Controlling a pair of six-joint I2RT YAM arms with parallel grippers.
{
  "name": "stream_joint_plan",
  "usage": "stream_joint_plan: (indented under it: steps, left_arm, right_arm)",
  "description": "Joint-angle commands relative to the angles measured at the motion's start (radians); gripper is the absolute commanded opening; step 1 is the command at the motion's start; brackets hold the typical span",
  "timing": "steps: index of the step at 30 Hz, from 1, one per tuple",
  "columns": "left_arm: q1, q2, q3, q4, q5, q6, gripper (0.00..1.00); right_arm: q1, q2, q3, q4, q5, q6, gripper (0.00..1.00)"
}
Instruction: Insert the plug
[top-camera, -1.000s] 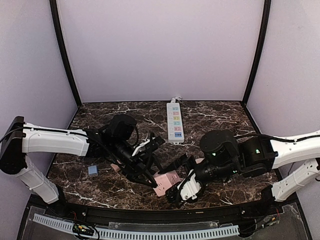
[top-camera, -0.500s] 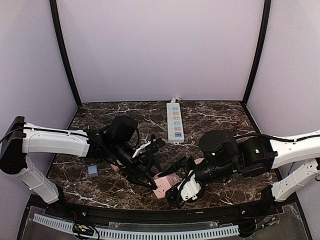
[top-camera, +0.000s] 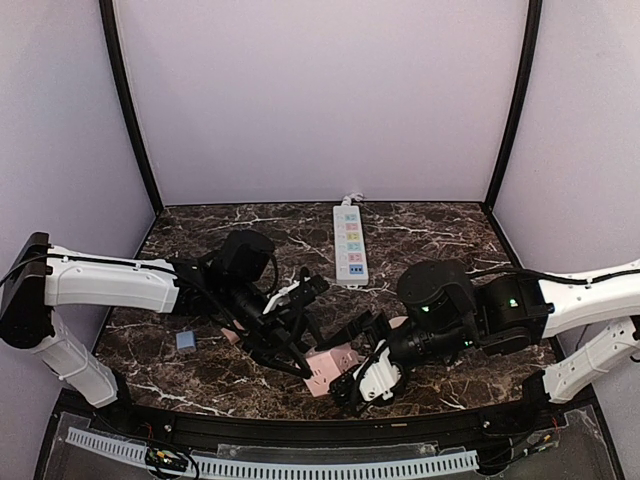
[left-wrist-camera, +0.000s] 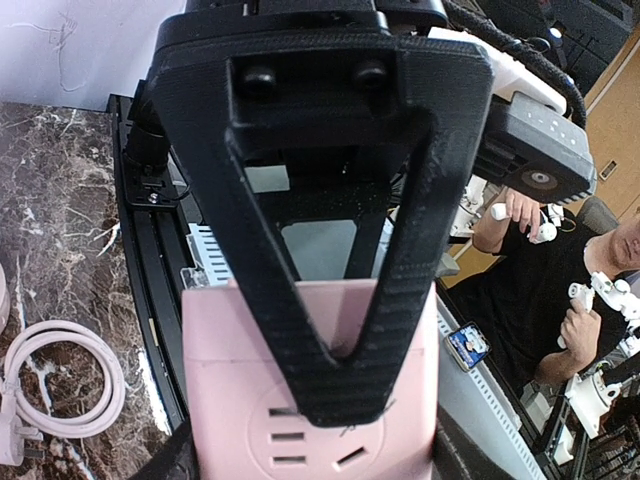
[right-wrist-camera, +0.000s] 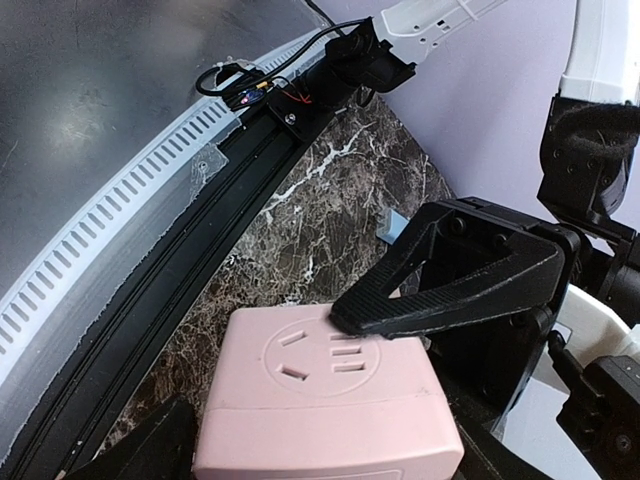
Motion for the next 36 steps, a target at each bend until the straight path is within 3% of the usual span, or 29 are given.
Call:
stream_joint_plan:
  steps: [1, 6, 9, 11, 13, 15, 16, 17, 19, 21, 25, 36]
  left_arm:
    - [-0.002, -0.006, 0.026, 0.033, 0.041, -0.007, 0.04]
    - [-0.002, -0.004, 0.024, 0.04, 0.039, -0.013, 0.04]
    - [-0.002, 0.005, 0.028, 0.046, 0.035, -0.023, 0.04]
    - [-0.002, 0.009, 0.029, 0.05, 0.033, -0.027, 0.14]
    - [-0.002, 0.008, 0.024, 0.057, 0.032, -0.03, 0.29]
    - [-0.002, -0.002, 0.01, 0.072, 0.025, -0.033, 0.58]
    - [-0.001, -0.013, 0.003, 0.089, 0.019, -0.034, 0.66]
    - [-0.001, -0.019, -0.01, 0.098, 0.016, -0.033, 0.83]
    - [0.0, -0.041, -0.027, 0.117, 0.005, -0.061, 0.97]
    - [0.0, -0.063, -0.043, 0.125, -0.014, -0.065, 0.98]
    - [0.0, -0.107, -0.07, 0.122, -0.146, -0.081, 0.99]
    - [0.002, -0.289, -0.186, 0.115, -0.77, -0.159, 0.99]
  right_arm:
    - [0.007, -0.004, -0.003, 0.017, 0.018, 0.006, 0.75]
    - [0.007, 0.006, -0.002, 0.017, 0.014, 0.012, 0.64]
    - [0.007, 0.006, 0.001, 0.017, 0.012, 0.015, 0.53]
    - [0.007, 0.006, 0.005, 0.018, 0.009, 0.018, 0.44]
    - [0.007, 0.006, 0.007, 0.017, 0.007, 0.017, 0.35]
    - [0.007, 0.004, 0.006, 0.017, 0.011, 0.014, 0.25]
    - [0.007, 0.002, 0.003, 0.018, 0.014, 0.012, 0.21]
    - [0.007, -0.001, -0.002, 0.018, 0.017, 0.011, 0.18]
    - [0.008, -0.008, -0.008, 0.02, 0.022, 0.011, 0.11]
    - [0.007, -0.017, -0.012, 0.019, 0.029, 0.018, 0.0]
    - [0.007, -0.037, -0.028, 0.026, 0.069, 0.061, 0.0]
    - [-0.025, -0.066, -0.025, 0.034, 0.215, 0.181, 0.0]
